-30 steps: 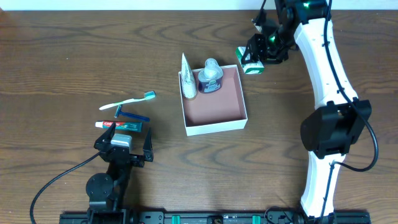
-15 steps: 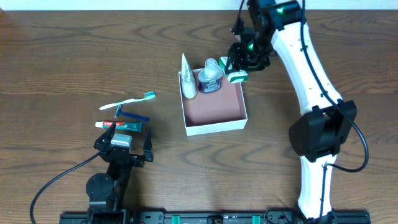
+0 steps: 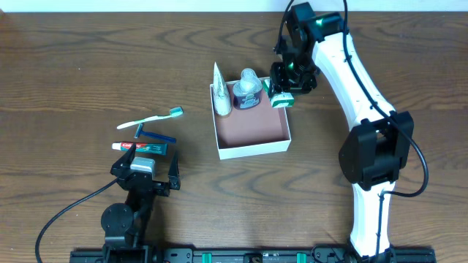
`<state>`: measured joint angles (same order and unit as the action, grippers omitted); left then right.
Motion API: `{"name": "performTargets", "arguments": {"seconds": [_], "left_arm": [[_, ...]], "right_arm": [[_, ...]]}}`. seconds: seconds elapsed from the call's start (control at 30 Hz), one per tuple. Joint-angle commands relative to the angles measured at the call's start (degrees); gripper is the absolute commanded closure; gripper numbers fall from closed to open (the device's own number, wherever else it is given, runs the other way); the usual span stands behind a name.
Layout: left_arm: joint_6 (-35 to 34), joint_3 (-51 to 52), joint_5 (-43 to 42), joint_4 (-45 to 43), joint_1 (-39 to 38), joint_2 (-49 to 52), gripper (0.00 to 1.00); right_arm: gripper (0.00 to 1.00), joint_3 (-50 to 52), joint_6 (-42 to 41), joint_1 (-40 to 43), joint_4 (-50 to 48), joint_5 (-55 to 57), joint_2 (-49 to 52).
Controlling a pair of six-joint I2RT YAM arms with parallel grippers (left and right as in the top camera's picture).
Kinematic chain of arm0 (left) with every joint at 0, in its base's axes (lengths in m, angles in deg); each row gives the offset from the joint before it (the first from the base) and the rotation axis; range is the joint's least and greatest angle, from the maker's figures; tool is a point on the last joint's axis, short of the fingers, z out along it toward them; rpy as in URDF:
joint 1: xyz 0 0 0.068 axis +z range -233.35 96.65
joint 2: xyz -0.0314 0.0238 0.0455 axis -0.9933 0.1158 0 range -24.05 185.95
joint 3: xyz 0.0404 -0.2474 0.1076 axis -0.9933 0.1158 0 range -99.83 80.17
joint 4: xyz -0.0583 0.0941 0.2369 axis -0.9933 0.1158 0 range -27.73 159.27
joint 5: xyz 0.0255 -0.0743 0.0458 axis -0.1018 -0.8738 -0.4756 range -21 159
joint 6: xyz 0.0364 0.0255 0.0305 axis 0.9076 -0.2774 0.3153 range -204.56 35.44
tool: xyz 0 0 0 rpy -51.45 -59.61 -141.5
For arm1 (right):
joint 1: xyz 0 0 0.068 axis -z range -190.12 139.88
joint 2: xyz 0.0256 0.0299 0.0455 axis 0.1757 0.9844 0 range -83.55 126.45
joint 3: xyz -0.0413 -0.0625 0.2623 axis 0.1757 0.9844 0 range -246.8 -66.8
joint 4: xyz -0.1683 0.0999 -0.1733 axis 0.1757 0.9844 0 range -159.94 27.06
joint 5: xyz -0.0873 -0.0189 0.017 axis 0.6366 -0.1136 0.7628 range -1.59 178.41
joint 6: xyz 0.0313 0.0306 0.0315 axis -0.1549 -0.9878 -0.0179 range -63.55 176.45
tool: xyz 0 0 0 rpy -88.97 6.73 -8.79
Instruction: Pack container
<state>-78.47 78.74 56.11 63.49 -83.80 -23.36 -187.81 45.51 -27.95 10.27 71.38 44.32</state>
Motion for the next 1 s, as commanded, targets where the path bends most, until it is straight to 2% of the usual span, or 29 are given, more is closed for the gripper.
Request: {"name": "performTargets", "arguments": {"seconds": [0.0,0.1,0.2,0.33,0.7,0.97], "left_arm": [[0.52,1.20,-0.11,1.73,-0.17,-0.04,0.02],[0.52,1.20,-0.11,1.73,-0.17,-0.04,0.02],[0.52,1.20,-0.11,1.73,-0.17,-0.04,0.02],[0.52,1.20,-0.11,1.73,-0.17,-0.04,0.02],[0.52,1.20,-0.11,1.73,-0.17,-0.04,0.02],[0.52,1.20,-0.11,1.73,-0.17,-0.04,0.02]], "right_arm": [[0.60,0.92,-1.09,-0.68,-0.83,0.13,-1.01],[0.57,1.05,-1.07,-0.68,-1.57,0.11,-1.01],[0.43,1.05,-1.05,-0.68,-2.25,0.11,-1.01],[0.34,1.05,-1.01,-0.74,-2.89,0.11,-1.01],[0.34,1.07,-0.59,-1.81,-4.07,1.11,-1.01],[0.35,1.60,-0.61,-2.08,-2.95,10.14,-1.01]]}}
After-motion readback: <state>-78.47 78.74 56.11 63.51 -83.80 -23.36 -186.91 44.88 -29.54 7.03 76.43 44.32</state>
